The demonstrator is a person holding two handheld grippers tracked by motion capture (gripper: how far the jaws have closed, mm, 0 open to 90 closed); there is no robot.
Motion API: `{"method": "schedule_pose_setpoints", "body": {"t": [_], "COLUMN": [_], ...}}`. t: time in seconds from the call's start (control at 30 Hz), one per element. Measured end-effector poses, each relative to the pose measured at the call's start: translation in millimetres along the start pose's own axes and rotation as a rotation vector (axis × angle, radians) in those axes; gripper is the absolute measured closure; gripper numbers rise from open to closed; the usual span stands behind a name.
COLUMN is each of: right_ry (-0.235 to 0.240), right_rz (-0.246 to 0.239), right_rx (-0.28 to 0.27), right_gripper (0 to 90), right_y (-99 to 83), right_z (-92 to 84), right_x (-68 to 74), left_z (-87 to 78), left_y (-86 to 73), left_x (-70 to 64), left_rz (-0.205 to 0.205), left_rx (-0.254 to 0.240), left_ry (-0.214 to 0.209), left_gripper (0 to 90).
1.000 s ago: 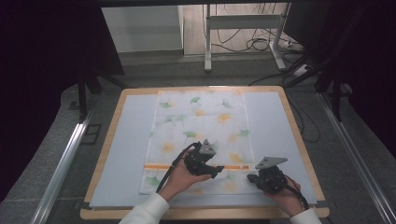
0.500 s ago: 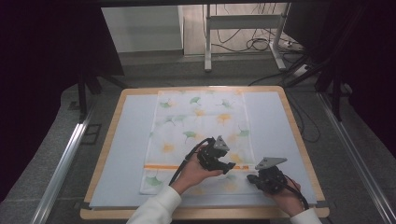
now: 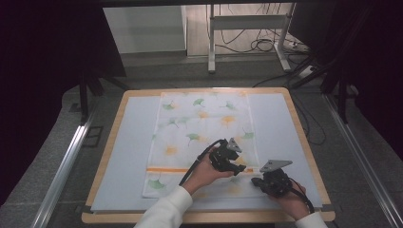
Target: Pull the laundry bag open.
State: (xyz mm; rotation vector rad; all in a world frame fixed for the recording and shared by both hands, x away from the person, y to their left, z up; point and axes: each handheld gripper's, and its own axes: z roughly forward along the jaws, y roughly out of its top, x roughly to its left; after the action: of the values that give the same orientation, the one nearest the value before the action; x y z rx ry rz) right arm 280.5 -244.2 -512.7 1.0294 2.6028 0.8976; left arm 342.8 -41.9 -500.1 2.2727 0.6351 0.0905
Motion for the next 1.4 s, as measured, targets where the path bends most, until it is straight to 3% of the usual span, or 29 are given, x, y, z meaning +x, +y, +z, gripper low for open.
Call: {"method": "schedule_pose_setpoints", "body": {"t": [0.3,0.47,0.87,1.17,1.4], "right_ry": [0.003,0.007,0.010,0.010,0.009], "right_rz": [0.003,0.006,0.006,0.006,0.005], "right_rx": [-0.001,-0.002,-0.003,-0.003,-0.002], "right_gripper": [89.1,89.1,89.2,89.1,89.1], "right_y": [-0.3,-0.4,-0.4,-0.3,-0.3], "right_z": [0.1,0.2,0.4,0.5,0.6], "right_x": [-1.0,-1.2,-2.1,-2.4,-2.3], "left_z": [11.4,16.1,23.6,29.4,30.0], "left_y": [8.8,11.2,9.1,7.1,5.7], "left_x": [-1.7,-2.4,2.3,0.1,-2.1], "left_rz": [0.060,0.070,0.036,0.069,0.085], "left_rx": [0.051,0.067,0.077,0.110,0.107], "left_ry": [-0.022,-0.026,-0.030,-0.025,-0.033], "left_gripper": [54.6,58.9,60.2,61.7,67.8]}}
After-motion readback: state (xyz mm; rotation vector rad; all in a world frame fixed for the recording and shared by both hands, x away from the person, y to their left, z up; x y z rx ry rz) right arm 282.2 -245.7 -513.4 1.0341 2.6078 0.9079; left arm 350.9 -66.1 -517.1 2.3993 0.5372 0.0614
